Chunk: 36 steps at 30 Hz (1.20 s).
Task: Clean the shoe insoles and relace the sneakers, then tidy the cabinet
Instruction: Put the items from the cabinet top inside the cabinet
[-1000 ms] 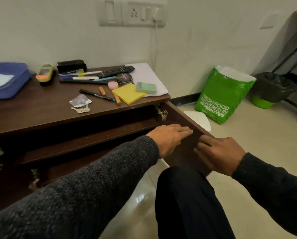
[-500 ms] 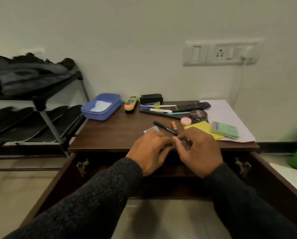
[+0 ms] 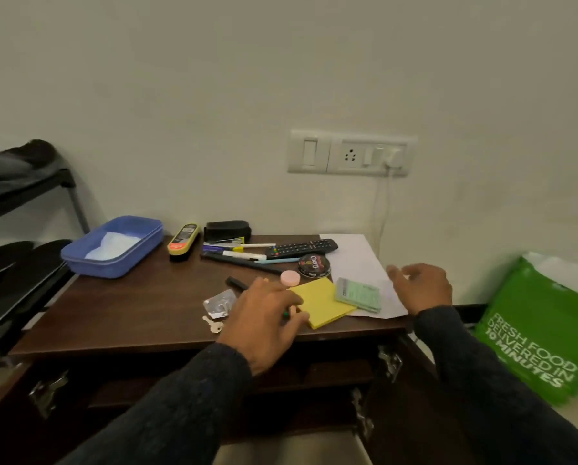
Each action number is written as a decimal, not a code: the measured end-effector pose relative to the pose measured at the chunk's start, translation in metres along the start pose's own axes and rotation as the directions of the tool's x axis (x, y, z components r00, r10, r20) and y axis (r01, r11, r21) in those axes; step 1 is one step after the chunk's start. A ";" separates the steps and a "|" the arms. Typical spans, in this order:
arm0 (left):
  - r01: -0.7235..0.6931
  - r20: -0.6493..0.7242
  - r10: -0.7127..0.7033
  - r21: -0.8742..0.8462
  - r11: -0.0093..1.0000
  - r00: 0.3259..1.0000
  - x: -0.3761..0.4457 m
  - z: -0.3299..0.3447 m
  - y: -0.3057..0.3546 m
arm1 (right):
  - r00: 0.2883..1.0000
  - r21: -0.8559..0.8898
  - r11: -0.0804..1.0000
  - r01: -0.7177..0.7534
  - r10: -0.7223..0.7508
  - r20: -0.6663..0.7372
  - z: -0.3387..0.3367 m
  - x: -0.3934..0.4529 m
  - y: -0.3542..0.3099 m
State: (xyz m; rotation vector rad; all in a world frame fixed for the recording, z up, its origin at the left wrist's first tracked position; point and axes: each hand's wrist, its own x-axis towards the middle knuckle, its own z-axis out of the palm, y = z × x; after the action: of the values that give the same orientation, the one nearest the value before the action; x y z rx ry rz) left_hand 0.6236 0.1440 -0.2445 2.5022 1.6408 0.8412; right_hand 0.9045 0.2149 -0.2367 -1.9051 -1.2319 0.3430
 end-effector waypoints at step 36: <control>0.258 -0.168 -0.501 -0.695 0.671 0.849 0.065 0.071 0.057 | 0.767 -0.022 0.901 0.434 -0.382 -0.515 -0.031 -0.019 -0.023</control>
State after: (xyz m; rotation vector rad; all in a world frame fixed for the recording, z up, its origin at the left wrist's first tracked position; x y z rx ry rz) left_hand 0.7234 0.1932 -0.2601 1.5106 1.4994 1.5267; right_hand 0.8992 0.1876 -0.2038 -1.4477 -1.1895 -0.3183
